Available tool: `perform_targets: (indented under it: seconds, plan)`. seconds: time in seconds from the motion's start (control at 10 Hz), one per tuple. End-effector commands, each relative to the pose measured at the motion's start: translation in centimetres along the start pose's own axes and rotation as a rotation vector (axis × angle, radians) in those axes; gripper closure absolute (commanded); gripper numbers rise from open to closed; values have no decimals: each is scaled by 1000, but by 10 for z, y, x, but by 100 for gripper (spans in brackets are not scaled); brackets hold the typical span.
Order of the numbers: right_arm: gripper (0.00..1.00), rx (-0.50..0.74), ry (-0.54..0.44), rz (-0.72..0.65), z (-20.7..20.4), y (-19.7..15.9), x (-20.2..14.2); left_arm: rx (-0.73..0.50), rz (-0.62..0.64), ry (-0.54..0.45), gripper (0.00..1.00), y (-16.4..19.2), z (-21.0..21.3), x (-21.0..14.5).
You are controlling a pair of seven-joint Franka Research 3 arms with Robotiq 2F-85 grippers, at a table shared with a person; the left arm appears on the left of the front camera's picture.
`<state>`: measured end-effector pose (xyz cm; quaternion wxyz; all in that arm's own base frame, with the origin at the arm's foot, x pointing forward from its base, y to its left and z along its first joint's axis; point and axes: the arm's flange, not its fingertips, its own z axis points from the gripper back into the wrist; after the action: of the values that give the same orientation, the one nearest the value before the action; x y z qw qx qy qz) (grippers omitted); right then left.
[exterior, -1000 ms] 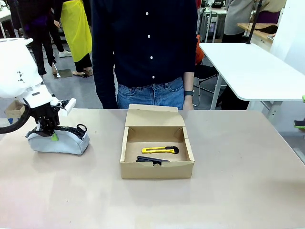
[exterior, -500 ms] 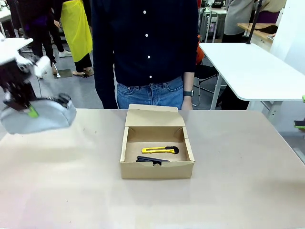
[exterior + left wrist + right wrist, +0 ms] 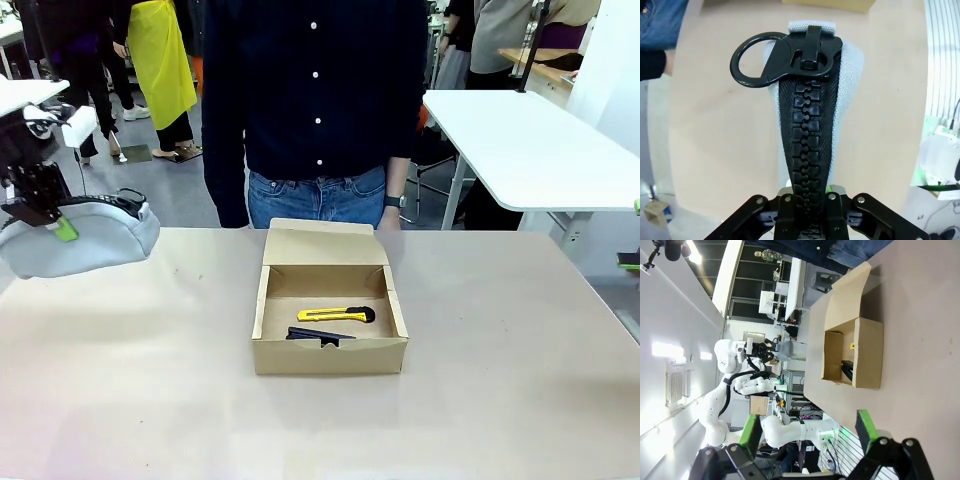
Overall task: Pack the items into the box.
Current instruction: Pick up the item indicated by the person and place it inside the Mailer Box.
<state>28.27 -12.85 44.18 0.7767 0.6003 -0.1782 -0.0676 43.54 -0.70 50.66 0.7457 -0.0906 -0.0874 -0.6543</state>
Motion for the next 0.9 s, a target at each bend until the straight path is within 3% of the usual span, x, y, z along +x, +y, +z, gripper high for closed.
perform_targets:
  seconds: [0.0,0.1,0.2,0.3,0.4,0.6,0.8]
  plan:
    - [0,-4,11,-12,3,4,-1,13,-7,15,100,0,3,-2]
    - [0,-4,11,-12,3,4,-1,0,0,0,92,0,0,0]
    - [0,-4,11,-12,3,4,-1,-62,129,64,92,-9,-2,17]
    - [0,-4,11,-12,3,4,-1,-112,148,32,92,-16,-1,56]
    - [0,-4,11,-12,3,4,-1,-128,160,91,92,-24,-4,110]
    - [0,-4,11,-12,3,4,-1,-138,-13,157,92,-21,-30,217]
    - [0,-4,11,-12,3,4,-1,-87,-66,226,92,-6,-60,309]
